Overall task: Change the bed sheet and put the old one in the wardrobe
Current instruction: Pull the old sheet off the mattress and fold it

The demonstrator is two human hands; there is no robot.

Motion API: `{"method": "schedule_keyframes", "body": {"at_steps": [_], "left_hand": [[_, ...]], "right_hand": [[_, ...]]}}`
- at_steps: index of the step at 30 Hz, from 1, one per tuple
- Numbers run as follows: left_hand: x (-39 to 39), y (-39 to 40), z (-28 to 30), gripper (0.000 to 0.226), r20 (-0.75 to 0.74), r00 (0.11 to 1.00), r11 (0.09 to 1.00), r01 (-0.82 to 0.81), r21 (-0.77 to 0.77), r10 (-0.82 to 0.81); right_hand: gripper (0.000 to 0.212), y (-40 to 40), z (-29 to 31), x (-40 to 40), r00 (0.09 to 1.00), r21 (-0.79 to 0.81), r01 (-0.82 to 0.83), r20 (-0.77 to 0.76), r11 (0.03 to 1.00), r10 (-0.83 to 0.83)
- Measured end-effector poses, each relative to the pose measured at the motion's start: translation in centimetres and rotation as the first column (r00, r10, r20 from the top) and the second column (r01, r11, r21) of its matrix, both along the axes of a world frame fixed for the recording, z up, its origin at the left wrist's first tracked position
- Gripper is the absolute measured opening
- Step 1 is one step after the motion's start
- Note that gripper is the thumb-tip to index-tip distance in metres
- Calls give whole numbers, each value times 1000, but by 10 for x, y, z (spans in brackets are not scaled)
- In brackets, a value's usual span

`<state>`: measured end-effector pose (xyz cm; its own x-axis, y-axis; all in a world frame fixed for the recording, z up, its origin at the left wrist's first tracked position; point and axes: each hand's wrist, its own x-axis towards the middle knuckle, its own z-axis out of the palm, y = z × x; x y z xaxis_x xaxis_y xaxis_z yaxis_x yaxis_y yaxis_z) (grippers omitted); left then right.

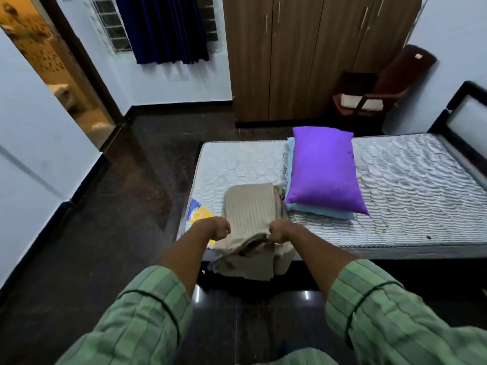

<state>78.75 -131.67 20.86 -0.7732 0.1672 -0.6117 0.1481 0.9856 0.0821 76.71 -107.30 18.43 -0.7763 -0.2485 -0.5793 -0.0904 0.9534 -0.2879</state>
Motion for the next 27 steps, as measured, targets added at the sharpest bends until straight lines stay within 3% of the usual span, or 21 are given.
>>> {"method": "schedule_keyframes", "body": {"at_steps": [6, 13, 23, 27], "left_hand": [[-7, 15, -23, 42, 17, 998, 994, -58, 89, 56], [-60, 26, -45, 43, -11, 999, 997, -37, 67, 38], [-237, 74, -87, 46, 1, 994, 983, -107, 148, 108], [-305, 86, -140, 42, -13, 983, 959, -176, 223, 183]], "right_hand": [[45, -11, -23, -6, 997, -3, -63, -51, 998, 63], [52, -16, -40, -56, 996, -48, -52, -73, 998, 48], [45, -23, -81, -238, 996, -132, -67, -66, 989, 59], [43, -23, -132, -312, 998, -155, -52, -34, 987, 48]]}}
